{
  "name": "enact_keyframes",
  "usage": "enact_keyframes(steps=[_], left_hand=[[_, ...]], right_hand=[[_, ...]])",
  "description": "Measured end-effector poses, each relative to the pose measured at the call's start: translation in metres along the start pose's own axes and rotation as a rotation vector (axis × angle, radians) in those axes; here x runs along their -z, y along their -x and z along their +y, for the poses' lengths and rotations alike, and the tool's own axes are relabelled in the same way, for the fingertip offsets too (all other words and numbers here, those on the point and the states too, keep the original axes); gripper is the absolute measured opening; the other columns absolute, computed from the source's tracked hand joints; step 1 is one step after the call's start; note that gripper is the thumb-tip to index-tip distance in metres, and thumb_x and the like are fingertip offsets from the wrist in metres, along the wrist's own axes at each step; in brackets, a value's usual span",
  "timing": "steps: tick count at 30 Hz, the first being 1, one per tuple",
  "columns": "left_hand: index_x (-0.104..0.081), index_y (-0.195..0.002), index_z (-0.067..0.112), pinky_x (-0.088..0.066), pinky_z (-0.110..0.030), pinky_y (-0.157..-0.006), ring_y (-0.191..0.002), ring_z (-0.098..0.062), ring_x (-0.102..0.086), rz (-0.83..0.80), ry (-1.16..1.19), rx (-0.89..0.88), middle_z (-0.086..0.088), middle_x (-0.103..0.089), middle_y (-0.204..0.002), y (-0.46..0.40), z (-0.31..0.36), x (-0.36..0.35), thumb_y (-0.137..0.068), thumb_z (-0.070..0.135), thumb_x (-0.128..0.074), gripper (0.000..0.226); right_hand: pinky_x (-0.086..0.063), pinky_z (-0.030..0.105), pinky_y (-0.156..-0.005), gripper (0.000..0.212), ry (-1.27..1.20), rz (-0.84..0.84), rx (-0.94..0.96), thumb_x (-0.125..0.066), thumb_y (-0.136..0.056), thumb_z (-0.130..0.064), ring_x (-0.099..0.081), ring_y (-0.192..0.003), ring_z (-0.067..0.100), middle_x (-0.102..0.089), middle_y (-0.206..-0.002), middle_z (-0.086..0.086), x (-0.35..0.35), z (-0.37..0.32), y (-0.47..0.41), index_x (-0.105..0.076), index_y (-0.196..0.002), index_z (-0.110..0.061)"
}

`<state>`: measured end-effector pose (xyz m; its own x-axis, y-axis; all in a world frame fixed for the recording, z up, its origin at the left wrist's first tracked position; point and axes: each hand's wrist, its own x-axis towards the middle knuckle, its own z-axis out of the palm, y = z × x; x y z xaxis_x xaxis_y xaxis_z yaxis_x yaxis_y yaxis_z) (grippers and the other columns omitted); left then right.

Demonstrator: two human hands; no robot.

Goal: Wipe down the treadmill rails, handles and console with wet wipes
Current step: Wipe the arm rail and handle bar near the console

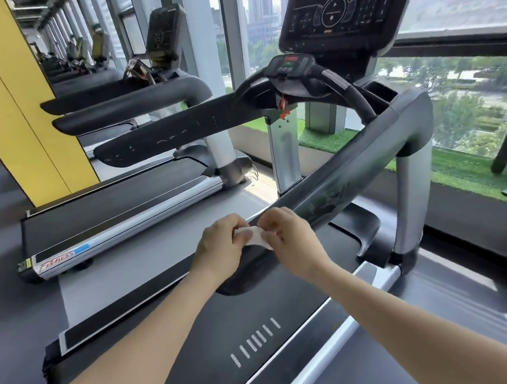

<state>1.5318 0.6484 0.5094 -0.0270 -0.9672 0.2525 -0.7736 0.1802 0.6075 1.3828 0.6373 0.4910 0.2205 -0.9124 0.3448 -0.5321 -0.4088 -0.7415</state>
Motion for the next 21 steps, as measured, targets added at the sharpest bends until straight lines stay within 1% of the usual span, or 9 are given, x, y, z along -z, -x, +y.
enact_keyframes(steps=[2,4,6,8,12,14,16,18,21], left_hand=[[-0.06,-0.091,0.015,-0.037,-0.026,-0.066,-0.078,-0.019,-0.053,-0.018,0.025,0.054,0.0,-0.061,-0.082,-0.016,0.017,-0.011,-0.094,0.022,-0.054,0.01],[-0.059,-0.084,0.015,-0.044,-0.028,-0.067,-0.075,-0.018,-0.054,-0.065,0.133,0.155,-0.001,-0.06,-0.079,-0.036,0.034,-0.022,-0.094,0.02,-0.053,0.012],[-0.058,-0.077,0.015,-0.049,-0.027,-0.069,-0.069,-0.015,-0.054,-0.124,0.338,0.264,-0.003,-0.059,-0.077,-0.053,0.05,-0.034,-0.093,0.019,-0.055,0.017],[-0.058,-0.074,0.016,-0.047,-0.023,-0.066,-0.067,-0.012,-0.053,-0.149,0.416,0.296,-0.003,-0.059,-0.076,-0.065,0.063,-0.044,-0.093,0.019,-0.057,0.019],[-0.059,-0.086,0.02,-0.043,-0.027,-0.075,-0.081,-0.015,-0.056,-0.065,0.236,0.222,0.001,-0.063,-0.088,-0.079,0.064,-0.049,-0.093,0.028,-0.058,0.011],[-0.058,-0.092,0.022,-0.037,-0.024,-0.073,-0.082,-0.012,-0.053,0.016,0.091,0.19,0.005,-0.062,-0.091,-0.077,0.054,-0.043,-0.092,0.029,-0.058,0.007],[-0.057,-0.094,0.023,-0.037,-0.024,-0.074,-0.083,-0.012,-0.053,0.084,0.026,0.182,0.004,-0.061,-0.093,-0.068,0.039,-0.034,-0.092,0.026,-0.057,0.004],[-0.056,-0.093,0.022,-0.041,-0.025,-0.075,-0.085,-0.014,-0.054,0.14,0.002,0.185,0.002,-0.061,-0.095,-0.055,0.023,-0.027,-0.092,0.022,-0.056,0.001],[-0.056,-0.093,0.021,-0.043,-0.027,-0.078,-0.088,-0.015,-0.055,0.193,-0.025,0.193,0.0,-0.061,-0.097,-0.037,0.0,-0.015,-0.093,0.018,-0.055,0.003]], right_hand=[[-0.044,0.027,-0.084,0.03,0.19,0.105,0.271,-0.053,-0.083,-0.003,-0.051,-0.098,0.019,-0.056,-0.107,0.002,0.01,0.013,0.003,-0.062,-0.11,-0.011],[-0.046,0.03,-0.087,0.045,0.334,0.13,0.41,-0.058,-0.074,0.001,-0.052,-0.098,0.023,-0.058,-0.11,0.005,0.019,0.032,0.0,-0.061,-0.118,-0.008],[-0.051,0.035,-0.083,0.047,0.384,0.207,0.38,-0.061,-0.071,0.004,-0.057,-0.096,0.026,-0.062,-0.109,0.005,0.031,0.048,-0.008,-0.061,-0.118,-0.007],[-0.054,0.035,-0.075,0.04,0.348,0.268,0.347,-0.057,-0.075,0.003,-0.06,-0.091,0.027,-0.066,-0.104,0.003,0.042,0.06,-0.019,-0.065,-0.113,-0.008],[-0.051,0.037,-0.068,0.032,0.286,0.31,0.216,-0.055,-0.08,0.007,-0.058,-0.09,0.028,-0.067,-0.099,0.002,0.062,0.08,-0.049,-0.069,-0.104,-0.01],[-0.045,0.032,-0.069,0.037,0.286,0.343,0.085,-0.051,-0.083,0.009,-0.054,-0.098,0.025,-0.066,-0.104,0.001,0.069,0.092,-0.066,-0.069,-0.108,-0.012],[-0.039,0.029,-0.071,0.044,0.329,0.314,-0.005,-0.047,-0.085,0.01,-0.049,-0.105,0.023,-0.062,-0.109,-0.001,0.071,0.1,-0.078,-0.066,-0.116,-0.015],[-0.038,0.03,-0.073,0.048,0.331,0.266,-0.041,-0.045,-0.083,0.013,-0.047,-0.106,0.022,-0.059,-0.111,0.001,0.066,0.099,-0.082,-0.066,-0.117,-0.013],[-0.037,0.029,-0.072,0.044,0.326,0.248,0.007,-0.046,-0.081,0.014,-0.049,-0.102,0.024,-0.06,-0.106,0.002,0.046,0.082,-0.071,-0.071,-0.108,-0.011]])
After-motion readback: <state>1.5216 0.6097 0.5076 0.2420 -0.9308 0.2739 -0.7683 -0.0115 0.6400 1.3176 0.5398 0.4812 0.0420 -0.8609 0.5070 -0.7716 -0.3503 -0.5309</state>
